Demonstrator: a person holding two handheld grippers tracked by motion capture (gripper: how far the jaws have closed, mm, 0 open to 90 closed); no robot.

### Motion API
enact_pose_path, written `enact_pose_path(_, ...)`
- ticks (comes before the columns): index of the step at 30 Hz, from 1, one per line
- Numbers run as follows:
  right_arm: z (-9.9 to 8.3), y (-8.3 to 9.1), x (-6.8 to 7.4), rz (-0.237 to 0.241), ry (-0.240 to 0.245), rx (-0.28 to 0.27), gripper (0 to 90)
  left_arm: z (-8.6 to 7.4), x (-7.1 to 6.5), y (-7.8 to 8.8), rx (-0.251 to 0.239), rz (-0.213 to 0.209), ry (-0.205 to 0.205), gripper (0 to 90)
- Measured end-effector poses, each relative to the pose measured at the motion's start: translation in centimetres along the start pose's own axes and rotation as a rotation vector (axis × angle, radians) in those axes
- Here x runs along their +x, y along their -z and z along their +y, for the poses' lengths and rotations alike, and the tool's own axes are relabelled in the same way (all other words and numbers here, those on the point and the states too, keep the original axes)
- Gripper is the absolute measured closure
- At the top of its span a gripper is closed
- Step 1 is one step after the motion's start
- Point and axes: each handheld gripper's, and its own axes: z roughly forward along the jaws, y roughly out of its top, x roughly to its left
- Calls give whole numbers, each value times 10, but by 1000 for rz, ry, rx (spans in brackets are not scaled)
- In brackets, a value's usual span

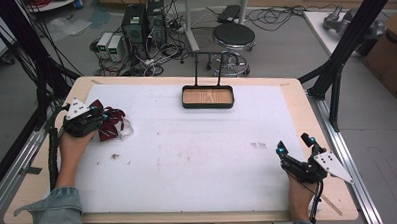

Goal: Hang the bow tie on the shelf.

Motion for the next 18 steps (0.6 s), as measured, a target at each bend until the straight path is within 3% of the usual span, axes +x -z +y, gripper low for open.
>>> enact_pose_path(11,0,0,0,1,1,0,112,21,-11,12,-162,-73,-19,653)
enact_pose_path(18,0,0,0,1,4,0,112,37,-21,16,-250,-147,-21,653)
